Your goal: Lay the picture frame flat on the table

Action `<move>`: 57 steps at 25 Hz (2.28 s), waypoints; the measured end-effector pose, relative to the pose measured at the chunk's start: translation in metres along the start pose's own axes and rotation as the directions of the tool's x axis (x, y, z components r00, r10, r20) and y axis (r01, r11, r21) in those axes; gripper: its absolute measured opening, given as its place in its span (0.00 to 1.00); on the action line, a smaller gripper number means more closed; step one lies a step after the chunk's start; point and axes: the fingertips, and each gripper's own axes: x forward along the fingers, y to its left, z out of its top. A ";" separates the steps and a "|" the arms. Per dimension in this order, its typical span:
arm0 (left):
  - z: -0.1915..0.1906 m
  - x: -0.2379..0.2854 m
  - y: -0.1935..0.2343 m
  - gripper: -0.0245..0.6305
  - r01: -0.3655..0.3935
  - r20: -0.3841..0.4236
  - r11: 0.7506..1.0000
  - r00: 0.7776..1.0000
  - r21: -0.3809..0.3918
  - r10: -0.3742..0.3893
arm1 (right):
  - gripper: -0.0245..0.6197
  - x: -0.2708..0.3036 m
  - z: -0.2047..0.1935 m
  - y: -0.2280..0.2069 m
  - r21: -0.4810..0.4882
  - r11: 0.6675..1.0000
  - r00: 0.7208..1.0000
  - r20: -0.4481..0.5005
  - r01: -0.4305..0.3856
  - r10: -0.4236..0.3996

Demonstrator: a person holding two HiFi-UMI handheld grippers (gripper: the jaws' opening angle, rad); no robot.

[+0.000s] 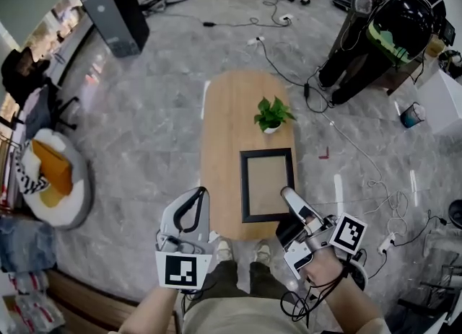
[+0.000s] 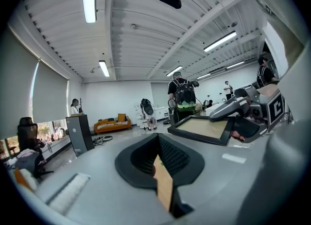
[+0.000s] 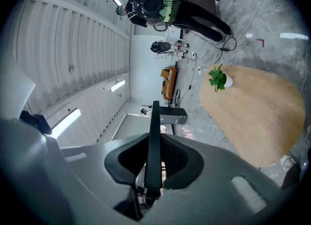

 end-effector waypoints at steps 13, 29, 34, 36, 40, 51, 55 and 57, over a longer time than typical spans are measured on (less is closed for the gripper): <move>-0.108 0.076 0.010 0.07 0.014 -0.091 0.999 0.996 -0.040 -0.018 | 0.15 0.064 0.015 -0.133 0.021 0.993 0.992 -0.052 0.117 -0.116; -0.277 0.132 -0.010 0.07 0.047 -0.247 0.994 0.967 -0.096 -0.070 | 0.15 0.097 0.008 -0.304 0.039 0.975 0.973 -0.085 0.217 -0.213; -0.331 0.140 -0.020 0.07 0.048 -0.296 0.993 0.952 -0.112 -0.080 | 0.15 0.096 0.008 -0.362 0.053 0.967 0.966 -0.080 0.250 -0.246; -0.352 0.142 -0.024 0.07 0.048 -0.309 0.992 0.947 -0.119 -0.083 | 0.15 0.097 0.006 -0.383 0.058 0.963 0.963 -0.082 0.263 -0.258; -0.390 0.145 -0.034 0.07 0.054 -0.341 0.990 0.935 -0.132 -0.097 | 0.15 0.098 0.002 -0.424 0.046 0.955 0.953 -0.094 0.294 -0.289; -0.458 0.155 -0.050 0.07 0.064 -0.409 0.986 0.904 -0.157 -0.124 | 0.15 0.100 -0.005 -0.497 -0.001 0.926 0.919 -0.120 0.378 -0.375; -0.472 0.156 -0.053 0.07 0.059 -0.427 0.983 0.895 -0.172 -0.128 | 0.15 0.097 -0.003 -0.508 -0.050 0.913 0.904 -0.130 0.405 -0.408; -0.477 0.157 -0.054 0.07 0.053 -0.432 0.982 0.892 -0.183 -0.129 | 0.15 0.095 -0.004 -0.515 -0.073 0.903 0.892 -0.138 0.424 -0.430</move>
